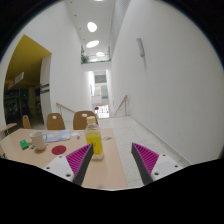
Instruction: Pour water
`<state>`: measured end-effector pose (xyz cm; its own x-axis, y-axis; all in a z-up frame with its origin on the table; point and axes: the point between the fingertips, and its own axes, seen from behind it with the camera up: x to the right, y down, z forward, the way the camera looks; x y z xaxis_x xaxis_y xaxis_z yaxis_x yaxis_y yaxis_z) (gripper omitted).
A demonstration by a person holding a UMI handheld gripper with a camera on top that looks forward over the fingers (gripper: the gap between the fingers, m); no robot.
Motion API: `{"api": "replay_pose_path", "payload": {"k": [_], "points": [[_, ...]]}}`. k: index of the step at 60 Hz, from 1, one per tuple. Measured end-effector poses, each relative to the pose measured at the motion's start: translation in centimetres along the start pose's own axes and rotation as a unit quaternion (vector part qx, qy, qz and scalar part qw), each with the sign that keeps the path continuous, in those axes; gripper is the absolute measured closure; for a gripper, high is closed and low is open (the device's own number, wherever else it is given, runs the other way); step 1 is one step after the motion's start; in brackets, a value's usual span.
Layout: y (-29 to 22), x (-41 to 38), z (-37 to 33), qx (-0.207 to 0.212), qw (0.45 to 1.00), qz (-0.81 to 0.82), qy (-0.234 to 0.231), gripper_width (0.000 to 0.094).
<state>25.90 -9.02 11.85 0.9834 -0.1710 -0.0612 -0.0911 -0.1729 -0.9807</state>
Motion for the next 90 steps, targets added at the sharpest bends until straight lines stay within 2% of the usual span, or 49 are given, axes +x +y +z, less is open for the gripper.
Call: {"api": "replay_pose_path", "payload": {"k": [7,14,26,28,31,34,38,41,49,57,61,65,75,82,86,90], "points": [[0.1,-4.3,5.3,0.000,1.000,-0.015,-0.017,0.0103],[0.9,-5.3,9.6,-0.007,0.999,-0.034,0.015,0.0108],[1.6,-7.8,17.2,-0.012,1.000,-0.022,0.007,0.0120],[1.8,-8.0,18.0,-0.012,1.000,-0.026,0.008,0.0154],[1.9,-7.9,18.5,-0.015,0.999,-0.036,0.014,0.0482],[1.9,-7.5,18.6,-0.005,0.999,-0.038,0.027,0.0500],[1.8,-7.1,18.6,0.008,0.999,-0.039,0.034,0.0603],[1.8,-7.3,18.7,0.013,0.999,-0.036,0.037,0.0638],[1.7,-8.0,18.3,0.002,0.997,-0.060,0.043,0.0646],[-2.9,-12.8,16.5,0.033,0.972,-0.226,0.058,0.0647],[-6.6,-16.6,15.4,0.059,0.934,-0.345,0.064,0.0647],[-9.2,-21.6,14.6,0.087,0.875,-0.471,0.078,0.0648],[-10.4,-30.9,15.3,0.101,0.648,-0.748,0.103,0.0645],[-7.9,-34.0,15.8,0.085,0.476,-0.868,0.111,0.0647],[-6.8,-34.1,16.4,0.062,0.422,-0.898,0.109,0.0648],[-5.8,-33.9,16.5,0.046,0.405,-0.907,0.101,0.0646]]}}
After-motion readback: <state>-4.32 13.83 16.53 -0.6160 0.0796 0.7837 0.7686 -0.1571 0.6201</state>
